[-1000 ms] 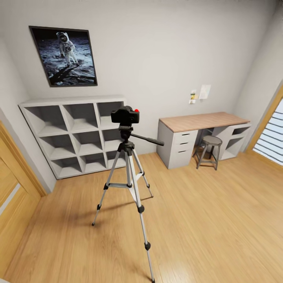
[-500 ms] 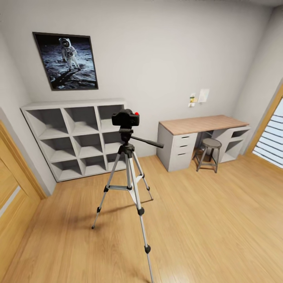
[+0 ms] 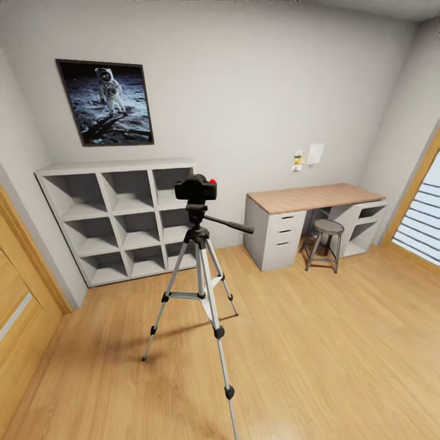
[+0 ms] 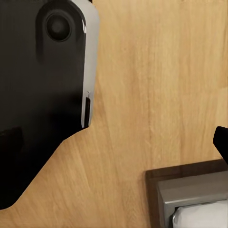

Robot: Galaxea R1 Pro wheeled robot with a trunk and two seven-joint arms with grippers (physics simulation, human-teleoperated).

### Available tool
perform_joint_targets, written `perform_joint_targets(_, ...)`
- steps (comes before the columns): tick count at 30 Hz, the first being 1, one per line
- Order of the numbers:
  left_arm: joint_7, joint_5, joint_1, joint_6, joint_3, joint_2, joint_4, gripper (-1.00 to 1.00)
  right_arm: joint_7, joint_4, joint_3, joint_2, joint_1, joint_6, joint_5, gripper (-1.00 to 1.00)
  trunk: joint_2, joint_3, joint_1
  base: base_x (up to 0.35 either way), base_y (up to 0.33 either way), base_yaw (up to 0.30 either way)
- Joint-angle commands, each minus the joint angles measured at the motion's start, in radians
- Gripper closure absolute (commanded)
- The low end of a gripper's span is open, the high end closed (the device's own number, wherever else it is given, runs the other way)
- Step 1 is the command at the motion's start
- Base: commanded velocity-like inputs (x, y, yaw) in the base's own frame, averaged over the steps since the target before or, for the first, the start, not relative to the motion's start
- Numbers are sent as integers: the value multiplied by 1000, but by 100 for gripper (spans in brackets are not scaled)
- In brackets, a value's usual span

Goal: Attach the digital camera to the camera tripod in the bedroom.

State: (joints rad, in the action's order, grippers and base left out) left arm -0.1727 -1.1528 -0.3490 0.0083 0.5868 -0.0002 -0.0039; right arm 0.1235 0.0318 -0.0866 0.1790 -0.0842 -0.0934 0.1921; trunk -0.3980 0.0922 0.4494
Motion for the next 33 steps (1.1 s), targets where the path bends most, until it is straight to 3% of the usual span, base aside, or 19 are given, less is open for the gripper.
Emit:
perform_joint_targets(1,-4,-7,-1,1,8,0,0,-100,1,3,-8,-1,-2,-5,10,-100,-2,0,1,0,0,0)
perform_joint_targets(33,-4,-7,-1,1,8,1,0,-100,2,3,-9,0,-2,-6,10,-100,-2,-50,1,0,0,0)
